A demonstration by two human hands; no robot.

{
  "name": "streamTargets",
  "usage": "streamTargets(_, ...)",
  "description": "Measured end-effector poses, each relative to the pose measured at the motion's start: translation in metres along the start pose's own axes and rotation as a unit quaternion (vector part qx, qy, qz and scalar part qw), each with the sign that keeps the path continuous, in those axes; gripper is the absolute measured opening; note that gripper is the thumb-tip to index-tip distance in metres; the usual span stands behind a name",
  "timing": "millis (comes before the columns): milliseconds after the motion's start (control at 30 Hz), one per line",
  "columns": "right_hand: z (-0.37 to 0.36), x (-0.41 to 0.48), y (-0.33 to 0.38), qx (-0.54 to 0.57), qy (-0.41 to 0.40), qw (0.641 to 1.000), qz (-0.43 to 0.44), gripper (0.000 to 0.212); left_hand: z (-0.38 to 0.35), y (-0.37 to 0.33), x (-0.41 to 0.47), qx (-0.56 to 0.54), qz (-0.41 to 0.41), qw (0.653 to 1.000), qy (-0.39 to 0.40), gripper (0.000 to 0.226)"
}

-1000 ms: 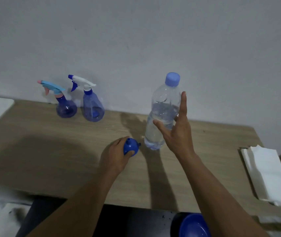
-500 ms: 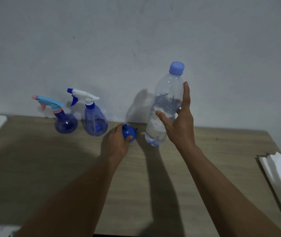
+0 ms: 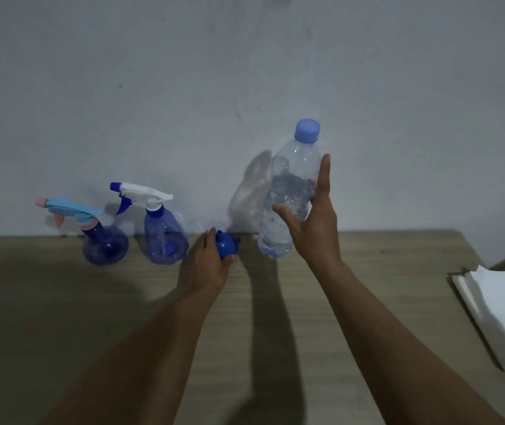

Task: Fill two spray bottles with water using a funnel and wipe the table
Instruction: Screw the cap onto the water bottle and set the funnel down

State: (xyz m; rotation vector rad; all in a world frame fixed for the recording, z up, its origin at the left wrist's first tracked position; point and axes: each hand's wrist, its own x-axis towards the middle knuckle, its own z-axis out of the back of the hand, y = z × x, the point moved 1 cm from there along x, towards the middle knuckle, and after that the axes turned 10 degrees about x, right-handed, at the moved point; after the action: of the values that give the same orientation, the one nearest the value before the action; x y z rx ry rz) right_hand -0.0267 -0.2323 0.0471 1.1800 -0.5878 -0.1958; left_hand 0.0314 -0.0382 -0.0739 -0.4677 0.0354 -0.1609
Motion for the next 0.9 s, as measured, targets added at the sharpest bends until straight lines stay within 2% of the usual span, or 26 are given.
streamTargets(67, 0.003, -0.003, 0.005, -0.010, 0.005, 1.000, -0.008, 0.114, 0.003, 0.001, -0.005, 0.013, -0.003, 1.000, 0.012, 0.083)
streamTargets(167, 0.012, -0.013, 0.015, -0.034, 0.011, 0.999, -0.022, 0.121, 0.013, 0.000, -0.017, 0.041, -0.027, 0.999, -0.015, 0.077)
streamTargets(233, 0.022, -0.023, 0.020, -0.059, 0.006, 0.998, -0.021, 0.113, 0.022, -0.007, -0.029, 0.041, -0.032, 0.997, -0.054, 0.070)
streamTargets(367, 0.054, -0.049, 0.027, -0.121, -0.028, 0.991, -0.050, 0.098, 0.036, -0.026, -0.056, 0.044, 0.041, 0.995, -0.085, 0.069)
streamTargets(433, 0.073, -0.063, 0.030, -0.160, -0.048, 0.984, -0.061, 0.089, 0.038, -0.037, -0.070, 0.076, 0.049, 0.991, -0.099, 0.059)
streamTargets(567, 0.117, -0.094, 0.035, -0.223, -0.071, 0.967, -0.102, 0.071, 0.042, -0.080, -0.093, 0.030, -0.059, 0.991, -0.116, 0.043)
streamTargets(667, 0.157, -0.112, 0.036, -0.255, -0.088, 0.953, -0.141, 0.065, 0.042, -0.137, -0.101, -0.064, -0.167, 0.982, -0.057, 0.035)
streamTargets(767, 0.202, -0.125, 0.029, -0.274, -0.108, 0.937, -0.188, 0.061, 0.035, -0.201, -0.105, -0.068, -0.281, 0.957, -0.008, 0.026)
streamTargets(900, 0.266, -0.139, 0.010, -0.289, -0.135, 0.914, -0.249, 0.054, 0.007, -0.282, -0.107, -0.035, -0.399, 0.915, 0.055, 0.027)
